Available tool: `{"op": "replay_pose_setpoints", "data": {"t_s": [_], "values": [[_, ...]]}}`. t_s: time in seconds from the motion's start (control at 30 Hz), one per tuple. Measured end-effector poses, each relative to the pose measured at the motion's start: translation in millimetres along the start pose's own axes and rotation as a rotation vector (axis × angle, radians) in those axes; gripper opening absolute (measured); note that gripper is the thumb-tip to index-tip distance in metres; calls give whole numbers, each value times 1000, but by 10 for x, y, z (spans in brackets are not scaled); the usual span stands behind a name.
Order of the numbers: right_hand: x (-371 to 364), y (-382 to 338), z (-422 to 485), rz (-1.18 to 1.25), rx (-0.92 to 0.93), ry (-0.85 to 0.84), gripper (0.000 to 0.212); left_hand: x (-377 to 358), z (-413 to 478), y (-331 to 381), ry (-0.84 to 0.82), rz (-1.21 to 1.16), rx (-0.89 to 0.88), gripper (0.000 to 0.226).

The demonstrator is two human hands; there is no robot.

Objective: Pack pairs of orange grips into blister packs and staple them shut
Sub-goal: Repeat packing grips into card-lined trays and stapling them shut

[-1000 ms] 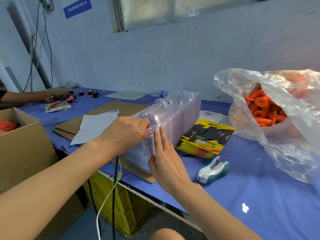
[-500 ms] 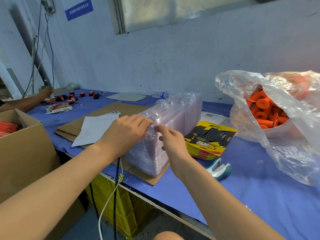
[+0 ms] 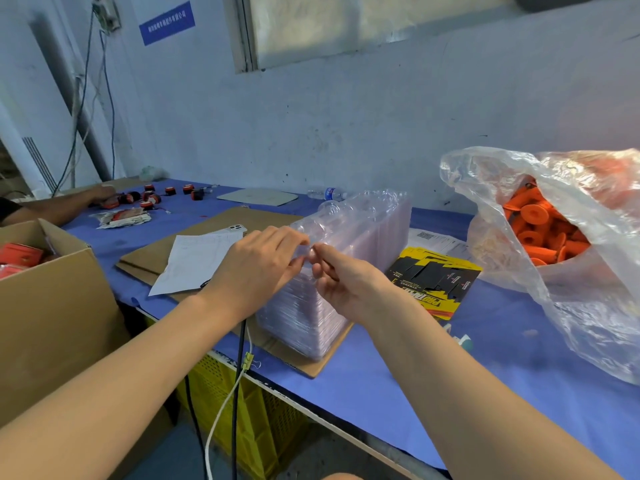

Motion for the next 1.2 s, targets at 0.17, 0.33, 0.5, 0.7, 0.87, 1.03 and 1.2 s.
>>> {"op": "replay_pose_setpoints", "data": {"t_s": [0.17,0.33,0.5,0.7,0.87,1.03,1.2], "values": [[29,-17,10,-86,48,51,21,13,-29,-59,-11,-203,74,38],[76,-44,8,-233,111,132,23,-37,-52,-166,-91,-291,61,44],[130,-18,4,-332,143,152,27,-154,-101,-295,-266,-254,69,59],[218,16,-19,-366,159,137,34,-200,-138,-359,-295,-305,110,66],[212,42,-29,-334,131,105,38,-40,-29,-316,-156,-200,-30,50],[221,65,12,-373,123,137,32,77,166,-431,-30,-5,40,21],[175,32,4,-440,120,202,33,265,506,-855,135,-11,508,23]]}}
Point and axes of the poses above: each hand's wrist, its own z-axis towards the middle knuckle, its own x-axis out of the back of the hand, y = z × x, the point moved 6 cm from there along z, towards the middle knuckle, and after that the axes turned 11 degrees about -x, right-handed, at the moved point
